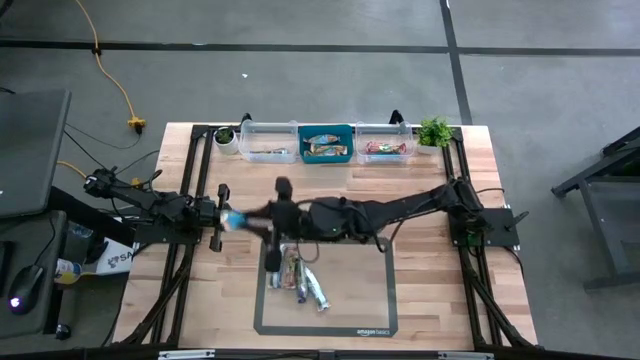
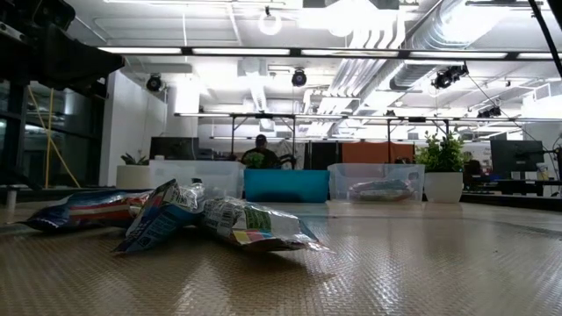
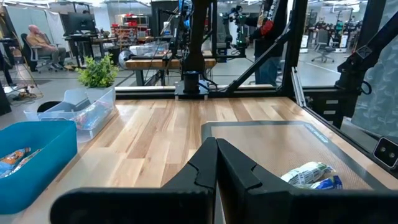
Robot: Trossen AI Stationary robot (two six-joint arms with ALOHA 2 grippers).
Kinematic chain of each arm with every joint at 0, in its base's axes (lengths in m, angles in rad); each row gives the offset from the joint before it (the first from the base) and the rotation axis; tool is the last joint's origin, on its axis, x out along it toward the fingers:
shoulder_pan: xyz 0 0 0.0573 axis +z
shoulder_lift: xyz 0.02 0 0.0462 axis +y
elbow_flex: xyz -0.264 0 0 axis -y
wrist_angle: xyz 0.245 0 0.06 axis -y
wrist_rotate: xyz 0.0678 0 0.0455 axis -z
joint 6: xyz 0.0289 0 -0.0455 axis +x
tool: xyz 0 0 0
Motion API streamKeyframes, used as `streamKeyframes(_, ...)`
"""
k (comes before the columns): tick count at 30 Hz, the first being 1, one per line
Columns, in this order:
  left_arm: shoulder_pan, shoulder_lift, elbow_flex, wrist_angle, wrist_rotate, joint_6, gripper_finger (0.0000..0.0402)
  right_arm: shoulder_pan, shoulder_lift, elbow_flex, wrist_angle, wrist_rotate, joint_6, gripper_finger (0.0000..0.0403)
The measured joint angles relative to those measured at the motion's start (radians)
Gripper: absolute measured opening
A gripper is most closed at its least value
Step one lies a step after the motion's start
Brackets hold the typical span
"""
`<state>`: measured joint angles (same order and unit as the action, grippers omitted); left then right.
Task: Pick and place Granola Bars by type
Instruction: Put the yellow granola bar into the blue bin
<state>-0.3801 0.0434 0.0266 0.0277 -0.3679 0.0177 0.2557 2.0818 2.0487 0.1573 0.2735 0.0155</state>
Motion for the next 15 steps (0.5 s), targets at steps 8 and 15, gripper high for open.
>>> streamKeyframes(8, 0.0, 0.0, 0.0, 0.0, 0.0, 0.0, 0.0001, -0.076, 0.002, 0.0, -0.003, 0.329, -0.063, 0.0062)
streamKeyframes(15, 0.0, 0.0, 0.0, 0.0, 0.0, 0.0, 0.0001, -0.205, 0.002, 0.0, -0.132, 0.593, -0.053, 0.0062)
